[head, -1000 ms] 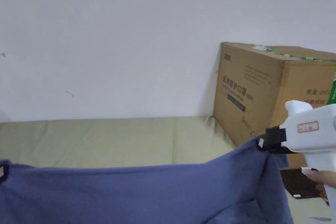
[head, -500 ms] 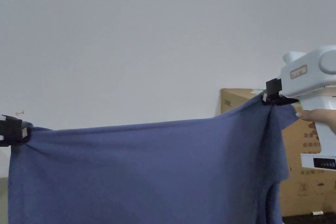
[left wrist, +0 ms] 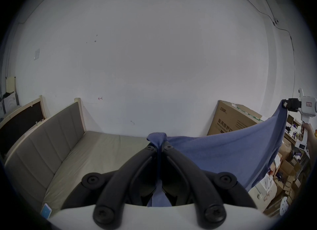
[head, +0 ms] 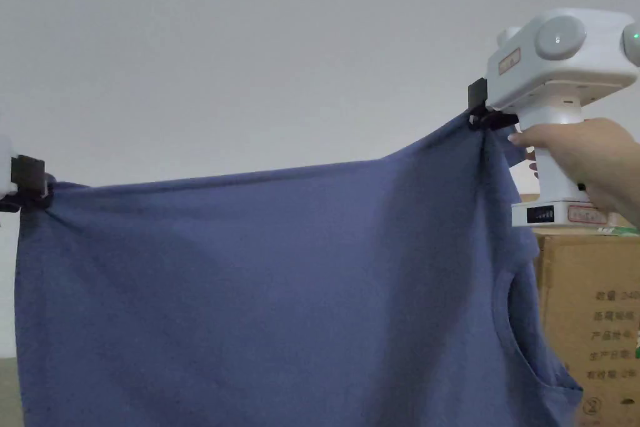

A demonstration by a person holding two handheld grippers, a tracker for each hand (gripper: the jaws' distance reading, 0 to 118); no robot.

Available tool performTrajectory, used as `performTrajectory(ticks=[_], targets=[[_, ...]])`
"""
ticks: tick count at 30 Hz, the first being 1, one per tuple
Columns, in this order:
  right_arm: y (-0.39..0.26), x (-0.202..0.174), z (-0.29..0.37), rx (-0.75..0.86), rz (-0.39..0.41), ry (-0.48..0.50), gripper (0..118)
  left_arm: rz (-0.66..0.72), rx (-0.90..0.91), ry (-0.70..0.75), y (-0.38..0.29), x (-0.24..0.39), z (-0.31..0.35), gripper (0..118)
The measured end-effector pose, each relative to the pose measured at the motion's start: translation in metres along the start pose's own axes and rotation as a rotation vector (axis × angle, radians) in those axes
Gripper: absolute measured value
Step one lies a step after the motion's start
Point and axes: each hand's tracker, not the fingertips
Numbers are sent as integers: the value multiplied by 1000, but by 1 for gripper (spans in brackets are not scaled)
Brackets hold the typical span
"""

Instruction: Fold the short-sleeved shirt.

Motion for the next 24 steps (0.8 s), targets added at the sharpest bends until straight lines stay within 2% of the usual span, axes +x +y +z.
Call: performTrajectory(ticks=[5,7,11,16,18,20,23,24], targets=[[1,-8,-41,17,36,-25,0,34,40,27,11,-6,-46,2],[-5,-12,-57,20,51,-38,0,148,38,-11,7,-5,-52,2],[-35,-15,-86,21,54,-35,0,49,52,55,-7,-15,-84,2],[-144,-14,-126,-134,10,-27,0,85,-109,93,-88,-22,-114,2],[-212,-8,-137,-233,-19,-5,0,103,-215,97,-144,-24,-123,2],[-283,-2,-139,-326,-47,-33,0,113,-299,84,-200,-28,-123,2],[-385,18,-112,-446,-77,-17,0,122,-418,44,-283,-39,-101,2],[-414,25,-91,-491,-56,-12,0,118,-453,42,-312,-43,-87,2]])
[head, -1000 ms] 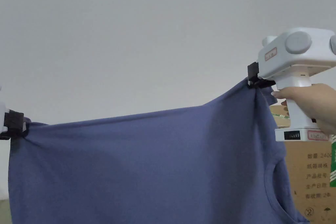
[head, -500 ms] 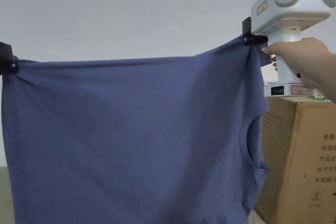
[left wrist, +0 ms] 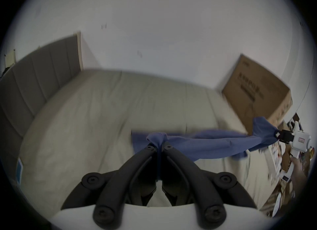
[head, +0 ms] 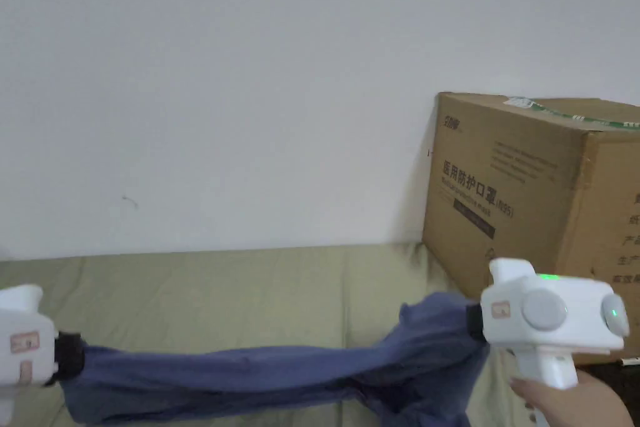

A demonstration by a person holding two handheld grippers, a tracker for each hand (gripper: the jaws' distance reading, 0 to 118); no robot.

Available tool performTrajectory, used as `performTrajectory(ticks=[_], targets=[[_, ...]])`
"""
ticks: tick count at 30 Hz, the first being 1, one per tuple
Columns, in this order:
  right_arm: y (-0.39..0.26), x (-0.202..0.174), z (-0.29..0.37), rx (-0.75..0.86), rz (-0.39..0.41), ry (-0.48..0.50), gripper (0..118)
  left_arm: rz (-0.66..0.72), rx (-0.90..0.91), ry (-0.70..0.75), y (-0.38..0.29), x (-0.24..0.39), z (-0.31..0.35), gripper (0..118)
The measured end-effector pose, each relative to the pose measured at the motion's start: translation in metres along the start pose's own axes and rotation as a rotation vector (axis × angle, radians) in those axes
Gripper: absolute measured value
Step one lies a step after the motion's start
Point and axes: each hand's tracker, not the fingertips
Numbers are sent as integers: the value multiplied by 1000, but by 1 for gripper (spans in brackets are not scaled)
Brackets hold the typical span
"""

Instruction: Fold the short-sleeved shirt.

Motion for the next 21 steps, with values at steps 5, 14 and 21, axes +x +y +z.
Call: performTrajectory(ticks=[5,14,21], targets=[[-137,55,51,-187,-19,59,0,-25,-135,-20,-130,-29,48,2],[-267,95,177,-286,-4,127,0,-96,-235,-71,-252,-44,165,2],[-297,90,181,-396,22,165,0,-182,-296,-21,-278,-48,177,2]])
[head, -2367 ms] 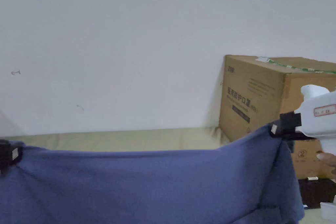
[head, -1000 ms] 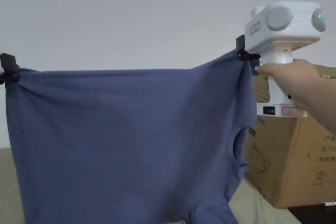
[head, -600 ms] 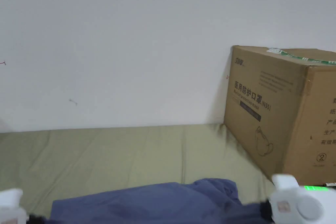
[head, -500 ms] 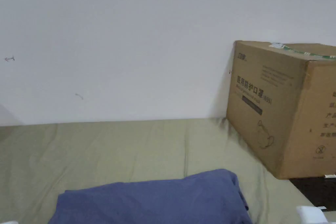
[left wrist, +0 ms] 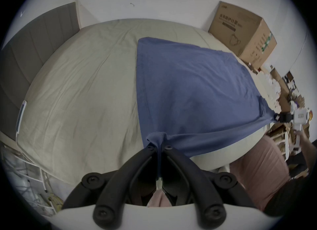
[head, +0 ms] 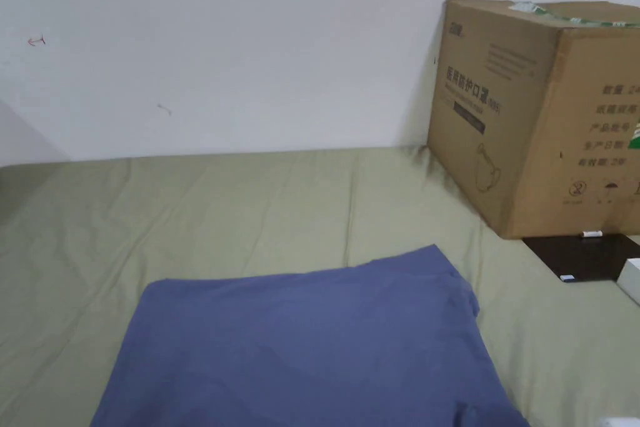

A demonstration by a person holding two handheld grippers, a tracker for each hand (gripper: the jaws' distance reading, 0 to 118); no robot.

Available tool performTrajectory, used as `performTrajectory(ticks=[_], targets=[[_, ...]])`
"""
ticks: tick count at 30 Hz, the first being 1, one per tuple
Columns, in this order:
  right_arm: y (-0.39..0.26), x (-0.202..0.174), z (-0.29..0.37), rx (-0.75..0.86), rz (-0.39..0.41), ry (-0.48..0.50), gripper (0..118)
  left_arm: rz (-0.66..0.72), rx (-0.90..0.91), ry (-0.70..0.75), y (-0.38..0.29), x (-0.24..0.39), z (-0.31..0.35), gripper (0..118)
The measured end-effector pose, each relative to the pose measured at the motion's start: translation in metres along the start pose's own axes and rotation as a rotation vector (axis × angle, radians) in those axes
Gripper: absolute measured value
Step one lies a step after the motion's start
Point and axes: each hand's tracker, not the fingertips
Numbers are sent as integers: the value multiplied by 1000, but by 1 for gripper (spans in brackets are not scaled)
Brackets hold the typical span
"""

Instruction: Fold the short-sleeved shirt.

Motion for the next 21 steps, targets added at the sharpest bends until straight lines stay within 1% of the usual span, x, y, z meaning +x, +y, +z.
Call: performTrajectory(ticks=[2,5,8,11,12,13,14,15,16,17,18,19,21], targets=[[-1,-1,-8,-49,16,-7,0,-26,-39,4,-4,-1,-6,2],[3,1,-19,-97,2,-8,0,-46,-166,9,-7,2,-18,2],[10,8,-31,-135,0,-12,0,-122,-169,27,-10,10,-23,3],[13,2,-33,-180,5,-24,2,-139,-188,38,-10,12,-32,4],[15,2,-34,-202,-4,-27,18,-131,-209,38,-9,12,-35,15],[16,2,-34,-220,-15,-39,42,-115,-240,36,-7,10,-36,37],[18,3,-31,-241,-33,-52,67,-103,-284,39,-8,11,-33,65],[21,6,-32,-251,-23,-103,99,-108,-285,39,-8,10,-30,91],[21,6,-28,-262,-1,-136,109,-112,-285,45,-8,9,-26,95],[22,4,-21,-254,14,-142,110,-112,-280,45,-6,7,-18,94],[21,-2,-9,-240,16,-144,110,-99,-280,35,-2,-8,-14,94],[20,-9,3,-227,18,-144,110,-63,-259,7,1,-10,-4,94],[23,-20,33,-126,22,-95,110,19,-164,-59,11,-12,24,94]])
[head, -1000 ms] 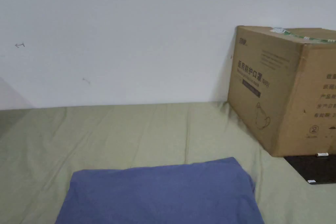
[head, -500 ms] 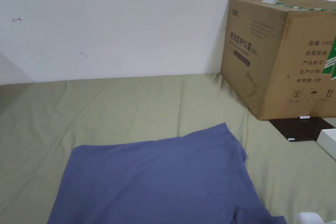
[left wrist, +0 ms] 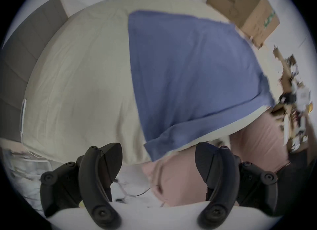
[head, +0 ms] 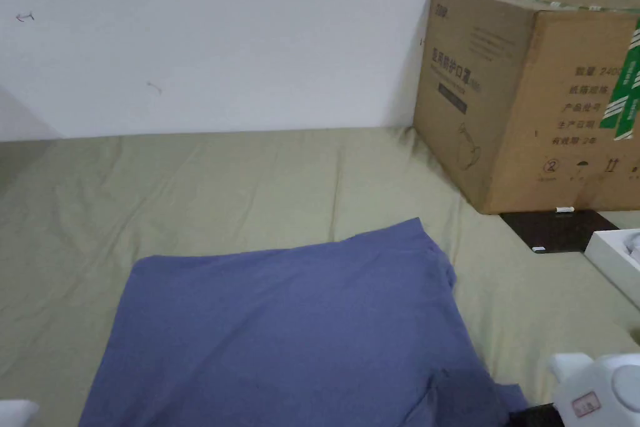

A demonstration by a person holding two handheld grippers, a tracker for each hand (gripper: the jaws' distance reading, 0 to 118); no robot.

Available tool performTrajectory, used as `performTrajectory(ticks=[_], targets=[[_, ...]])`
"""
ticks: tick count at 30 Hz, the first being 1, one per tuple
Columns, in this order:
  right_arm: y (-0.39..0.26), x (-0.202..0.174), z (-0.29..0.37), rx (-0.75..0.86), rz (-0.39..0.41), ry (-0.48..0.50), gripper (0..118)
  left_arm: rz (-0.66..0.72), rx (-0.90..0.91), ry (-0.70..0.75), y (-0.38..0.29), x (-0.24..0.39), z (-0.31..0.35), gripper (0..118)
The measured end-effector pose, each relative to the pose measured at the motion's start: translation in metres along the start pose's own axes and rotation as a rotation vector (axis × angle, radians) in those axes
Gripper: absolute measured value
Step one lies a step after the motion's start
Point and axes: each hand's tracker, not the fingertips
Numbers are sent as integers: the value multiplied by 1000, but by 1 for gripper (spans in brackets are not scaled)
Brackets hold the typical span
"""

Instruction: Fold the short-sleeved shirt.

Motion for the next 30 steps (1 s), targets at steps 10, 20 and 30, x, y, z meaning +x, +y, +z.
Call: performTrajectory(ticks=[10,20,30], targets=[[-51,-74,121,1113,-12,172,94,171,1066,61,-41,93,144,91],[-41,-92,156,1293,-24,143,0,34,1184,220,-60,109,155,0],[-40,-99,110,1027,70,282,0,112,1,101,-3,29,30,1]])
